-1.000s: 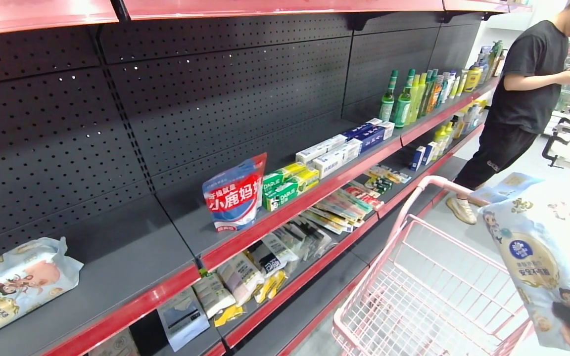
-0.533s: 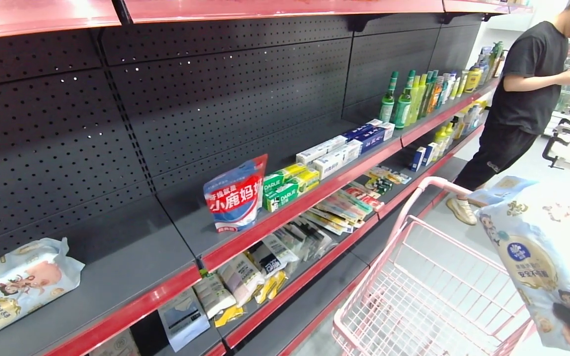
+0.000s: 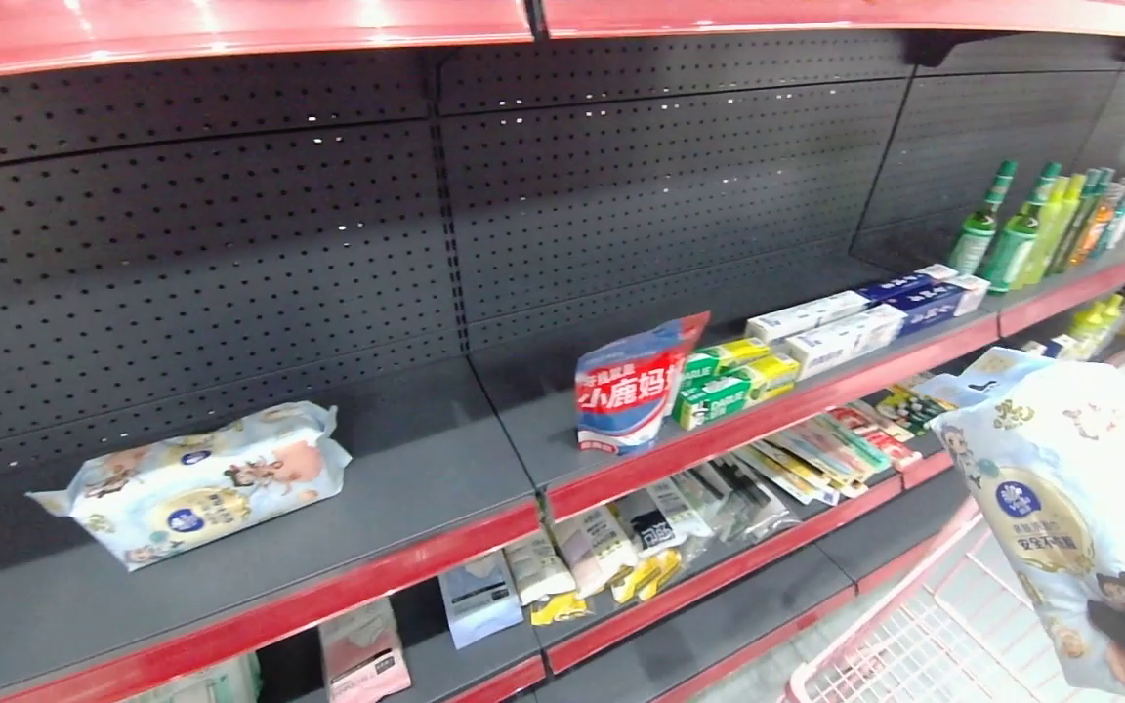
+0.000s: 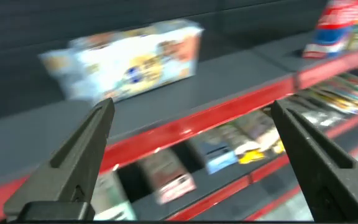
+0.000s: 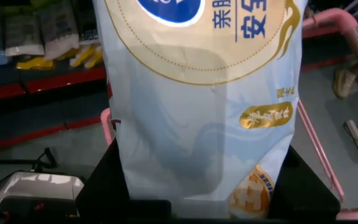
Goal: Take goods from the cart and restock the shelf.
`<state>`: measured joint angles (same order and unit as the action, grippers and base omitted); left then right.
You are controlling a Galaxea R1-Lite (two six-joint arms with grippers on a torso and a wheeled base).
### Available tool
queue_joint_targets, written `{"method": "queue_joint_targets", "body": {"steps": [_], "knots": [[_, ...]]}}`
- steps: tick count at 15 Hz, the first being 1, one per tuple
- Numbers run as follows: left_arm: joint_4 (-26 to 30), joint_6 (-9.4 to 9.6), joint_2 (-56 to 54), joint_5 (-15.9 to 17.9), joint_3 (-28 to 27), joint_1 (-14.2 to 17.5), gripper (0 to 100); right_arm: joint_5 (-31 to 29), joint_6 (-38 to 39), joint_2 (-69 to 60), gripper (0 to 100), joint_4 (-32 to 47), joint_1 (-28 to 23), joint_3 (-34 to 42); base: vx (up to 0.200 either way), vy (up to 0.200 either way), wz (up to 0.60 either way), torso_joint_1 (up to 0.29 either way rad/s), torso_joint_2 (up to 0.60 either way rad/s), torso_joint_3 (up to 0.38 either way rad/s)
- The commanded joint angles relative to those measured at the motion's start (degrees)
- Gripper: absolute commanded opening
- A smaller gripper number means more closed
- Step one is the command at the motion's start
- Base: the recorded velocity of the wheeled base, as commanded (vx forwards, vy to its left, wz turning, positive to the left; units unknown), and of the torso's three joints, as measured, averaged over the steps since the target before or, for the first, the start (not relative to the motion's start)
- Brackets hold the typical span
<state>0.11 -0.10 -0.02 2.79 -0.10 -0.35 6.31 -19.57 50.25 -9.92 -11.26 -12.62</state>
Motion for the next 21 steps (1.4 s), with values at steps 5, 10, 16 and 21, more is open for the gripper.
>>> {"method": "queue_joint_targets", "body": {"steps": [5, 10, 16, 21], "knots": [[0.0, 0.01, 0.0, 0.0, 0.1, 0.0, 100, 0.0, -0.4, -2.6, 0, 0.1, 0.2, 2.0, 0.000, 0.000, 0.60, 0.000, 0.00, 0.000], [0.0, 0.10, 0.0, 0.0, 0.0, 0.0, 100, 0.0, -0.6, -11.5, 0, 0.1, -0.3, 4.6, 0.000, 0.000, 0.24, 0.001, 0.00, 0.001], [0.0, 0.10, 0.0, 0.0, 0.0, 0.0, 100, 0.2, 0.9, -39.1, 0, 15.5, -1.7, 5.0, 0.000, 0.000, 0.00, 0.000, 0.00, 0.000], [0.0, 0.89, 2.2, 0.2, 0.0, -0.3, 100, 0.0, 2.9, -44.5, 0, 22.8, -1.2, 2.7, 0.000, 0.000, 0.00, 0.000, 0.00, 0.000]]}}
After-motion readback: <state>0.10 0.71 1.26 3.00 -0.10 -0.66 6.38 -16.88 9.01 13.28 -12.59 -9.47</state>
